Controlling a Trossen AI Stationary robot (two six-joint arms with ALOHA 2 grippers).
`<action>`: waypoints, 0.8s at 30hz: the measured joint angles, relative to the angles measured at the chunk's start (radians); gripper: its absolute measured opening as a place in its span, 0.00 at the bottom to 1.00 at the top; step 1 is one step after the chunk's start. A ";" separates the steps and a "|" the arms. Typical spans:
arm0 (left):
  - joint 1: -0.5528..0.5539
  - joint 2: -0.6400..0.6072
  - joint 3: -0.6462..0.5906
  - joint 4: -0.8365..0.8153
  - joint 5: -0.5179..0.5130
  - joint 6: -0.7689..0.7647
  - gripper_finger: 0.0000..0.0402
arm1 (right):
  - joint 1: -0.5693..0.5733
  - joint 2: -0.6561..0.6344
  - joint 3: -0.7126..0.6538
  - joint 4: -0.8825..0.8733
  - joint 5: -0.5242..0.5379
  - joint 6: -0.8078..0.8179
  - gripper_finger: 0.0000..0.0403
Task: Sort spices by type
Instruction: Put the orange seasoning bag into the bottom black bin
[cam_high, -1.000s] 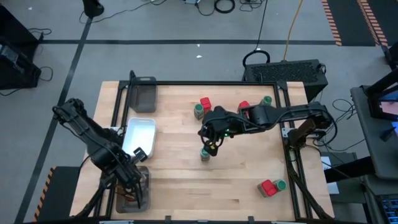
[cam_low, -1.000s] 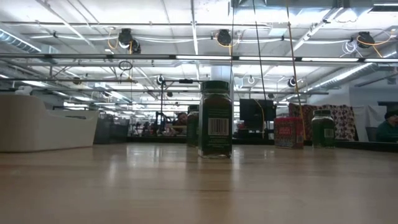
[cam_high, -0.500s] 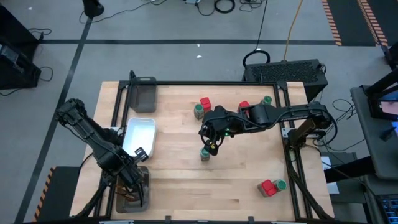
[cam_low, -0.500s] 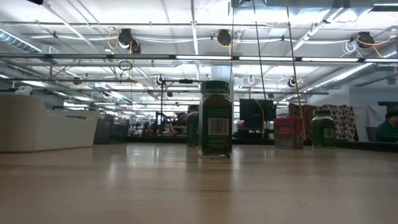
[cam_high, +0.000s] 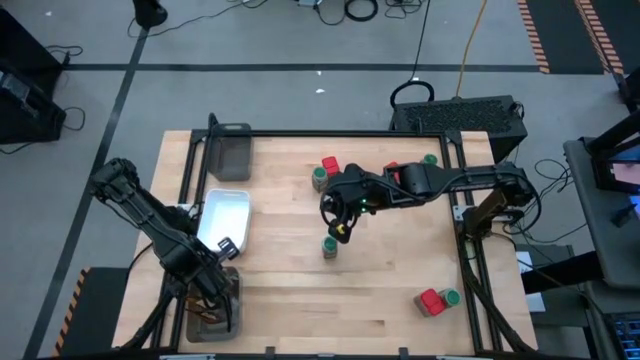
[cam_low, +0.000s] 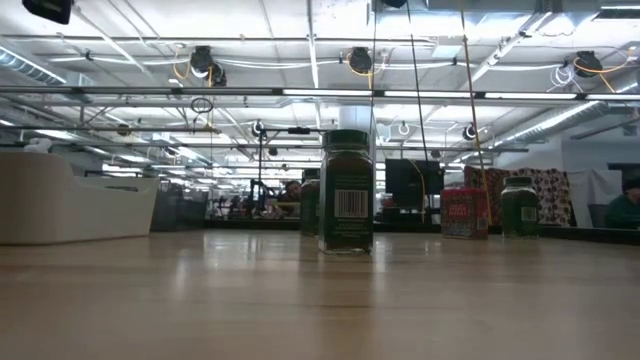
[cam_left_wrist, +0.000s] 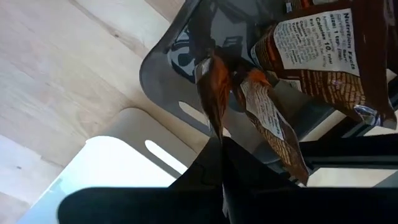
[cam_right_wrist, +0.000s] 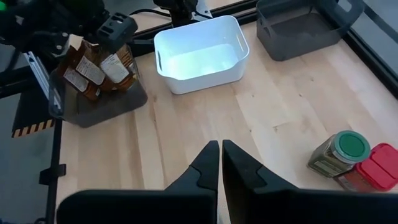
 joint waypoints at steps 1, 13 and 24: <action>0.000 0.000 -0.001 0.017 0.000 0.000 0.00 | -0.003 0.000 0.000 -0.003 0.000 -0.004 0.00; 0.000 0.000 -0.001 0.041 0.086 -0.009 0.00 | -0.011 0.000 0.000 -0.019 0.000 -0.026 0.00; 0.000 0.000 -0.049 0.088 0.095 -0.008 0.00 | -0.011 0.000 0.000 -0.020 0.000 -0.033 0.00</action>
